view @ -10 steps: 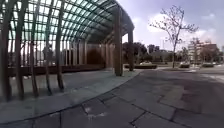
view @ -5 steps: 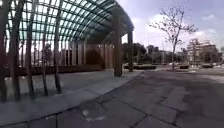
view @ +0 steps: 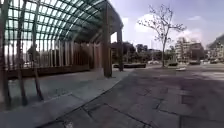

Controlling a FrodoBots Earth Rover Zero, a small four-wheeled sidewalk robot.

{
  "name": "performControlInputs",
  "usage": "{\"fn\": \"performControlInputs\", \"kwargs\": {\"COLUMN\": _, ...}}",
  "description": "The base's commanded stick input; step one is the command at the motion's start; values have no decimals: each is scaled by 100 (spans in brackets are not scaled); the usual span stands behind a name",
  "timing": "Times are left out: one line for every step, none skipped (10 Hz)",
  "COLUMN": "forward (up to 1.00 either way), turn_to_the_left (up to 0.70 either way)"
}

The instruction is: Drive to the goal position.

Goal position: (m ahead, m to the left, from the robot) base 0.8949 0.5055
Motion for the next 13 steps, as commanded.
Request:
{"fn": "performControlInputs", "kwargs": {"forward": 0, "turn_to_the_left": -63}}
{"fn": "performControlInputs", "kwargs": {"forward": 0, "turn_to_the_left": -51}}
{"fn": "performControlInputs", "kwargs": {"forward": 0, "turn_to_the_left": -40}}
{"fn": "performControlInputs", "kwargs": {"forward": 0, "turn_to_the_left": -28}}
{"fn": "performControlInputs", "kwargs": {"forward": 0, "turn_to_the_left": -16}}
{"fn": "performControlInputs", "kwargs": {"forward": 9, "turn_to_the_left": -11}}
{"fn": "performControlInputs", "kwargs": {"forward": 42, "turn_to_the_left": -21}}
{"fn": "performControlInputs", "kwargs": {"forward": 75, "turn_to_the_left": -31}}
{"fn": "performControlInputs", "kwargs": {"forward": 85, "turn_to_the_left": -34}}
{"fn": "performControlInputs", "kwargs": {"forward": 85, "turn_to_the_left": -34}}
{"fn": "performControlInputs", "kwargs": {"forward": 85, "turn_to_the_left": -30}}
{"fn": "performControlInputs", "kwargs": {"forward": 85, "turn_to_the_left": -25}}
{"fn": "performControlInputs", "kwargs": {"forward": 85, "turn_to_the_left": -21}}
